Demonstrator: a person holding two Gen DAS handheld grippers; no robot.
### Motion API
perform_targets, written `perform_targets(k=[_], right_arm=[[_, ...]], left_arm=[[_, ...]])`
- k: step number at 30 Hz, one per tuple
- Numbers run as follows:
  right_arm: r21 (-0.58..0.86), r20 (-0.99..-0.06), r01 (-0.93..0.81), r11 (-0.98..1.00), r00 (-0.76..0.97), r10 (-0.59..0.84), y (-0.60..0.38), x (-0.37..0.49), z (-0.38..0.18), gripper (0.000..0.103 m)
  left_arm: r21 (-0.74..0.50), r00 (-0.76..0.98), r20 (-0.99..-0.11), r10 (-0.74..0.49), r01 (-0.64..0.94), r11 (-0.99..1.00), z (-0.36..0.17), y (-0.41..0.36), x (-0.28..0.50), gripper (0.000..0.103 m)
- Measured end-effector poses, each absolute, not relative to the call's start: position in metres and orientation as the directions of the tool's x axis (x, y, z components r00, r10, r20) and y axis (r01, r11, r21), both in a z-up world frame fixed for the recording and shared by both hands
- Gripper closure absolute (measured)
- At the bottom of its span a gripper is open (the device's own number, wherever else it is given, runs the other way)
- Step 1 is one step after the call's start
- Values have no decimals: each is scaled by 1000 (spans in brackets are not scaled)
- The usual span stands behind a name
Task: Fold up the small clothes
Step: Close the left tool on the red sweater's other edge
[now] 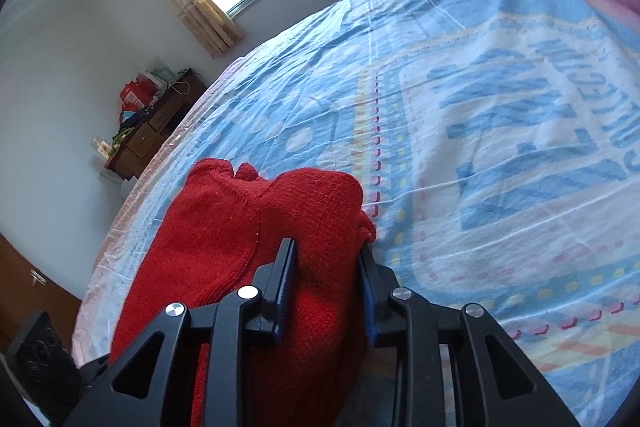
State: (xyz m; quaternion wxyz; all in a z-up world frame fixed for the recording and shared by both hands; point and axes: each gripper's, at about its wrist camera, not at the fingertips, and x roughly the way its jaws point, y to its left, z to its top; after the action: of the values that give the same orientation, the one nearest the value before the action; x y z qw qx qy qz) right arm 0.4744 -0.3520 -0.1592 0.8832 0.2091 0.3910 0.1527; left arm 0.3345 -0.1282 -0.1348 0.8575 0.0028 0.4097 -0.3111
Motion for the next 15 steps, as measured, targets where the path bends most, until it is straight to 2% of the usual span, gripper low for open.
perform_targets(k=[4,8,15], right_arm=[[438,-633,-102,893,671,387,-345,465,-150,79],[408,-643,-91,908,678,357,-340,451,-142,81],[420,-625,-94,903,691,363,-336,420,-126,84]], left_arm=[[-224,472,-724,-504,529,818,-129,-129,329,48],[-162,482,-746,-459,537,828,-122,-131,318,54],[-180,474,-750,-460,524,833,-112,-117,303,66]])
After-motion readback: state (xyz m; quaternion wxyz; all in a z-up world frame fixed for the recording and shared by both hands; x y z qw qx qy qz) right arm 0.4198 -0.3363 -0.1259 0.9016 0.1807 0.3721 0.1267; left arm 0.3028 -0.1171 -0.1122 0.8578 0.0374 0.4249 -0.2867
